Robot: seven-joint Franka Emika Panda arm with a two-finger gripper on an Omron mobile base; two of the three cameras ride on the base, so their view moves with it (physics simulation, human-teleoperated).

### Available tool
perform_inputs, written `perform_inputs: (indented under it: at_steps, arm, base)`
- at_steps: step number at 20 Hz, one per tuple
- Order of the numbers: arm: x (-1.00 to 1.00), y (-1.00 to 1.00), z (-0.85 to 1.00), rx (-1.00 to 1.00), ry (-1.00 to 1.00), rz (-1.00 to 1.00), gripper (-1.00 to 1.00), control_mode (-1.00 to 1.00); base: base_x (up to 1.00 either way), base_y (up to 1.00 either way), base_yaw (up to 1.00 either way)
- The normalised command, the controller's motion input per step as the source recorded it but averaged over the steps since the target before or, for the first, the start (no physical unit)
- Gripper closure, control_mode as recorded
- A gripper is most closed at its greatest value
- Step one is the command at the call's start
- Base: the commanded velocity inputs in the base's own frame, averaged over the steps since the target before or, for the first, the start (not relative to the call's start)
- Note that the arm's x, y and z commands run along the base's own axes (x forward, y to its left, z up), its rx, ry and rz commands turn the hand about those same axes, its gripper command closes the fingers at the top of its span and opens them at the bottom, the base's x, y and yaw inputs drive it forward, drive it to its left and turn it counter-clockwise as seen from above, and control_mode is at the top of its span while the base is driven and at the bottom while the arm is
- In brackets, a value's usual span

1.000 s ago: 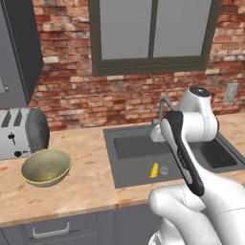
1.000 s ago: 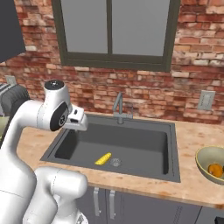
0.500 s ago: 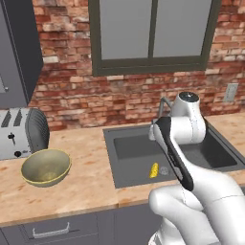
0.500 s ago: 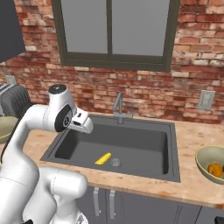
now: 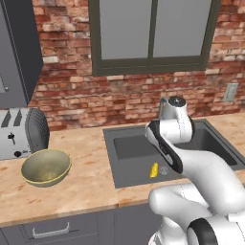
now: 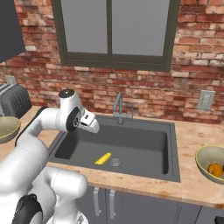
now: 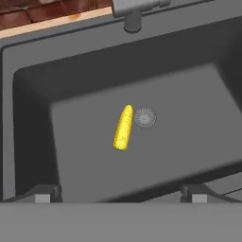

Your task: Pick the oranges from the cabinet and place them in one bowl. Pick the corn from the sink and place it in the other bowl.

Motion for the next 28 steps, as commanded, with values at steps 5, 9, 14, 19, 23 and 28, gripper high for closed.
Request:
perform_inputs:
  at_steps: [5, 9, 14, 19, 23, 28]
  arm:
    - [0.09, -0.30, -0.06, 0.00, 0.01, 0.04, -1.00, -1.00]
    - [0.04, -0.32, -0.12, 0.00, 0.00, 0.13, -1.00, -1.00]
    - [0.14, -0.22, -0.33, 0.01, 0.05, 0.11, -1.00, -1.00]
    - [0.23, -0.05, -0.44, 0.02, 0.07, 0.03, -1.00, -1.00]
    - [0.32, 0.00, -0.30, 0.00, 0.08, -0.03, -1.00, -1.00]
    - [0.35, 0.00, -0.21, 0.00, 0.15, -0.09, -1.00, -1.00]
  base:
    - [0.00, 0.00, 0.00]
    - [0.00, 0.00, 0.00]
    - [0.00, 0.00, 0.00]
    - [0.00, 0.00, 0.00]
    - [0.00, 0.00, 0.00]
    - [0.00, 0.00, 0.00]
